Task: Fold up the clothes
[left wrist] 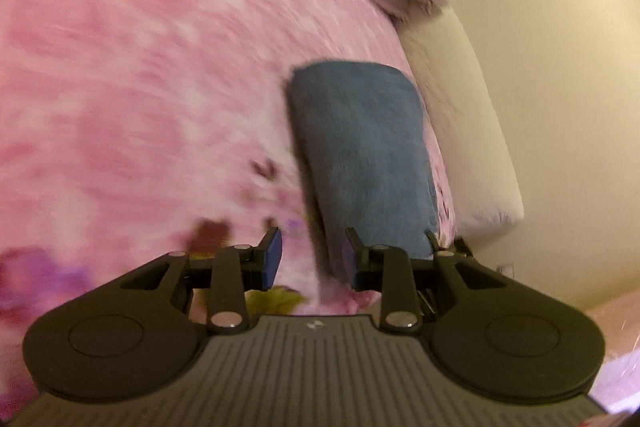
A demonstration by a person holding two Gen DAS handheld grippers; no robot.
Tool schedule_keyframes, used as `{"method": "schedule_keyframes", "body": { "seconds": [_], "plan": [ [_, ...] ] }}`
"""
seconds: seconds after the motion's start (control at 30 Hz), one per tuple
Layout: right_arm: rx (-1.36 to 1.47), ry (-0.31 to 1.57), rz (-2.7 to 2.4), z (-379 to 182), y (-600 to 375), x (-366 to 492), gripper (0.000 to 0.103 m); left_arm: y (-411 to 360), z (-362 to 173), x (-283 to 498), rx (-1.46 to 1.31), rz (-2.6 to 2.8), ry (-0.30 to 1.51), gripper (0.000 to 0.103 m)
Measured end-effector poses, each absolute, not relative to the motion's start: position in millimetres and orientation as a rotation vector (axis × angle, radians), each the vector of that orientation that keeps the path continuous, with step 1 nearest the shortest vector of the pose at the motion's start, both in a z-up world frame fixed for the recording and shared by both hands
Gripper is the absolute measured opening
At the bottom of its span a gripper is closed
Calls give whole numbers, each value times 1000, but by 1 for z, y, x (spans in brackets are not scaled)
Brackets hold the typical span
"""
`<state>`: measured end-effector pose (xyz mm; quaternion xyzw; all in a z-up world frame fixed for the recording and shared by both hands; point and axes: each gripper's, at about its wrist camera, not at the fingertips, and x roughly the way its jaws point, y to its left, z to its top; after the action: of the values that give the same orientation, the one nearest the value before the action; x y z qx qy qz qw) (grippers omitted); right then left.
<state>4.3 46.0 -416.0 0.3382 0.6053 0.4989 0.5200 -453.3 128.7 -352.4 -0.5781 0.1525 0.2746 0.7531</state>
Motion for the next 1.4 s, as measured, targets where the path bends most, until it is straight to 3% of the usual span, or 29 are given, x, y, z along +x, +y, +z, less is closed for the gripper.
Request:
{"method": "schedule_keyframes", "body": {
  "seconds": [0.07,0.1,0.13,0.3,0.33,0.37,0.4,0.43,0.53,0.8,0.87,0.93,1.07,1.1,1.13,1.2,1.4],
  "plan": [
    [785,1392,1317,-405,50,3,38,129,-353,-435,-1239,581,358,27],
    [761,1353,1372,-399,52,1,53,129,-355,-429,-1235,573,368,27],
    [741,1317,1420,-393,52,0,58,129,-356,-422,-1232,565,377,27],
    [703,1287,1453,-391,49,-10,58,134,-360,-405,-1226,563,378,27],
    [653,1292,1428,-392,51,-11,53,135,-360,-402,-1225,563,378,27],
    [602,1288,1398,-393,53,-12,40,137,-361,-399,-1224,563,378,27],
    [558,1271,1372,-391,58,-12,20,138,-362,-395,-1223,563,378,27],
    [544,1234,1380,-387,63,-11,15,139,-362,-392,-1221,563,378,27],
    [457,1058,1441,-357,63,-16,14,142,-364,-382,-1218,562,377,27],
    [413,1084,1301,-369,69,-2,14,154,-368,-363,-1180,520,400,28],
    [371,1046,1287,-364,74,-5,14,157,-369,-358,-1171,510,406,30],
    [345,1054,1238,-377,86,-2,14,159,-370,-353,-1161,499,412,38],
    [350,1043,1204,-394,82,-3,17,160,-375,-350,-1150,498,424,41],
    [342,1044,1212,-393,83,-3,26,161,-375,-352,-1147,504,428,41],
    [338,1057,1203,-391,81,-1,43,162,-376,-354,-1146,509,431,41],
    [354,1078,1188,-386,71,2,56,163,-376,-358,-1146,514,436,39],
    [413,1187,1161,-374,27,-6,56,156,-359,-362,-1078,556,481,34]
  ]
}}
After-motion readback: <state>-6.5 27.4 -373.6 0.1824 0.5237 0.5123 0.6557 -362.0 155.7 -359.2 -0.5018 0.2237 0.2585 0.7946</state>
